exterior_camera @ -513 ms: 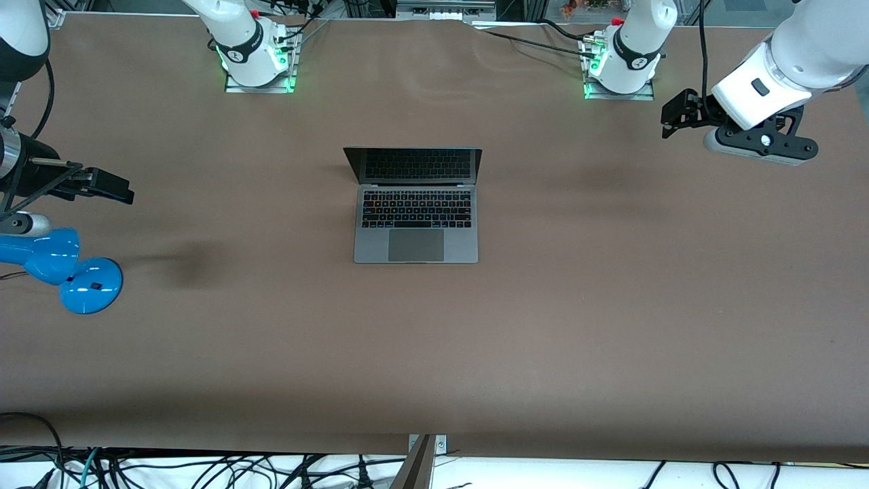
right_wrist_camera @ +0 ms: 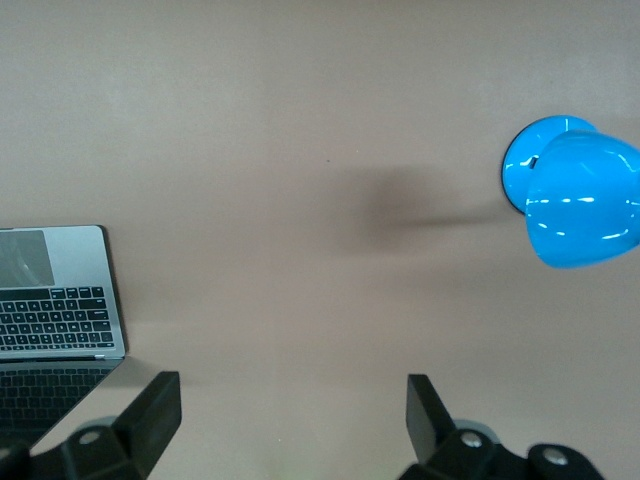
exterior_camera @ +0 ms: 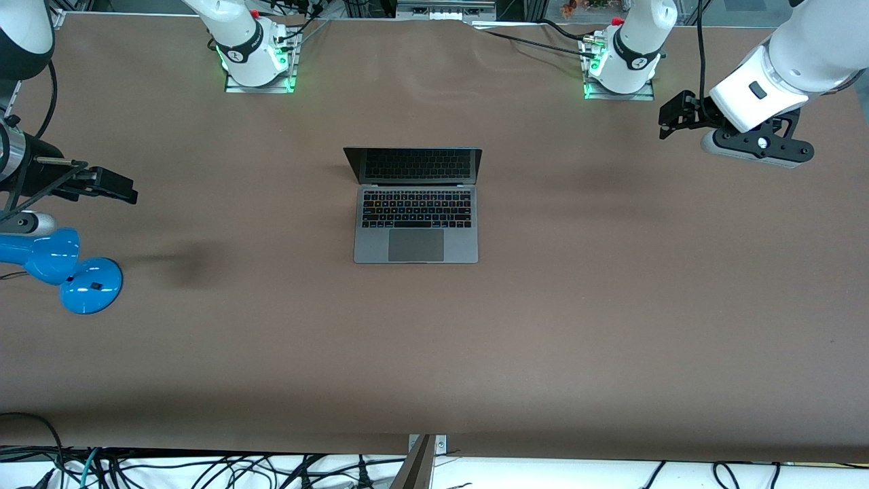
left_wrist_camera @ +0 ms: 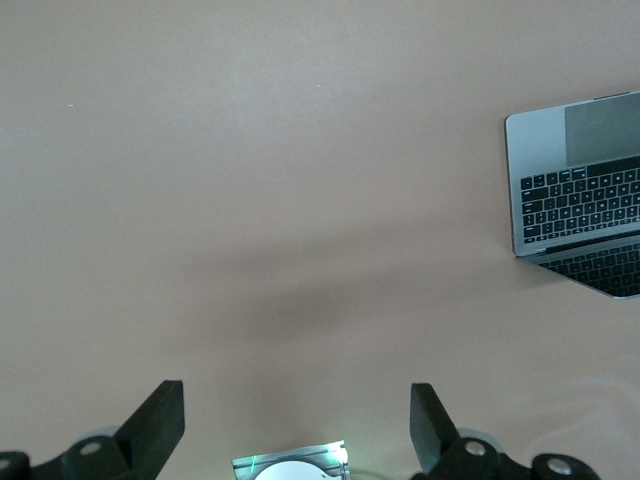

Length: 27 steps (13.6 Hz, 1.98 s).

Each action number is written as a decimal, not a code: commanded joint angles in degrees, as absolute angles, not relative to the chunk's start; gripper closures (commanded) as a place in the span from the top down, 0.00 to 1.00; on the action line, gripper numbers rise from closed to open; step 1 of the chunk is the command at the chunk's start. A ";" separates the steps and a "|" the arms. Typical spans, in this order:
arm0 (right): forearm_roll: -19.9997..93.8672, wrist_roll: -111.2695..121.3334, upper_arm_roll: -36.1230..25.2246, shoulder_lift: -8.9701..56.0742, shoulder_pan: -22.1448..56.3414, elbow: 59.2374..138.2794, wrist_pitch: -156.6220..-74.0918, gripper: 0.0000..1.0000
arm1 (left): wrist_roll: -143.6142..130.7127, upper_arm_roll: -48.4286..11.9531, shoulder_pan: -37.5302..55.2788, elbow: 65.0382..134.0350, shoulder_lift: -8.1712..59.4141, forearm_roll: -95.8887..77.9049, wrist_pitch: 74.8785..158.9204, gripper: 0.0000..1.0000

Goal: Close laptop with both arms from behind
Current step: 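Move both grippers toward the back of the open laptop screen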

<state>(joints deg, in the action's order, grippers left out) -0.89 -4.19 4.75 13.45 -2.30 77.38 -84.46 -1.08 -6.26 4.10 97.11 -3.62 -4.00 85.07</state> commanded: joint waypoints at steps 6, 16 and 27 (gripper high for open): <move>-1.67 -3.77 6.06 12.48 -3.25 77.61 -84.29 1.00 | -4.12 -6.86 4.13 97.99 -3.60 -8.52 84.81 0.94; 7.10 -0.28 7.21 14.94 -3.25 79.27 -83.94 1.00 | -17.13 -14.32 4.40 99.23 -1.59 -12.13 85.78 0.58; 12.66 -17.01 18.98 17.92 -1.94 84.99 -91.92 0.99 | -27.94 -23.45 4.48 99.23 3.78 -14.24 89.29 0.00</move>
